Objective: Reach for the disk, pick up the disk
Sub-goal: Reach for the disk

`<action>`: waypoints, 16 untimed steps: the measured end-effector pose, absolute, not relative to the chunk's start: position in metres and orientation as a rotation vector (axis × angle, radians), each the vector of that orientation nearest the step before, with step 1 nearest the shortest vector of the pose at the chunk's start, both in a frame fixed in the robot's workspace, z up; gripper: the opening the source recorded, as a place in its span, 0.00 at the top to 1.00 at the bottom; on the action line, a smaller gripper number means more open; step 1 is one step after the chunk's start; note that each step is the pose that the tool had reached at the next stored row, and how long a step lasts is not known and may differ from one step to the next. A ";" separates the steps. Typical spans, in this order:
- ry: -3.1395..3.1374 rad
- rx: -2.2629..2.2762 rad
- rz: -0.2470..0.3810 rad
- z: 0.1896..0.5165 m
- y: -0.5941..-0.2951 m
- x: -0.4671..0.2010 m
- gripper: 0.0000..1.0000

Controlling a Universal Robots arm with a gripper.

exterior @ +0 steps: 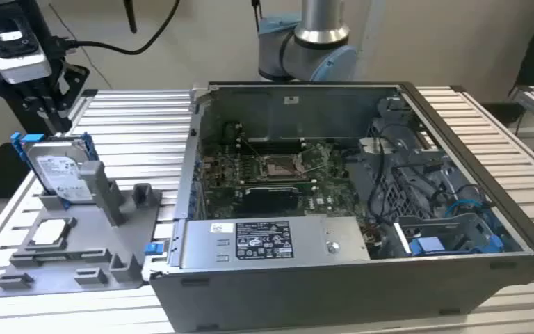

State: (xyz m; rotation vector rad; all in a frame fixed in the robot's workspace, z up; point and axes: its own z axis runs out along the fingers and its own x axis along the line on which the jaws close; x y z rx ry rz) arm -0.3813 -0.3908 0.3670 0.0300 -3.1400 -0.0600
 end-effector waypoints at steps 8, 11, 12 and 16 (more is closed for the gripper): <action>-3.140 0.030 -0.060 0.367 -0.391 -0.381 1.00; -3.140 0.030 -0.060 0.367 -0.391 -0.381 1.00; -3.140 0.030 -0.060 0.367 -0.390 -0.381 1.00; -3.140 0.030 -0.060 0.367 -0.385 -0.381 1.00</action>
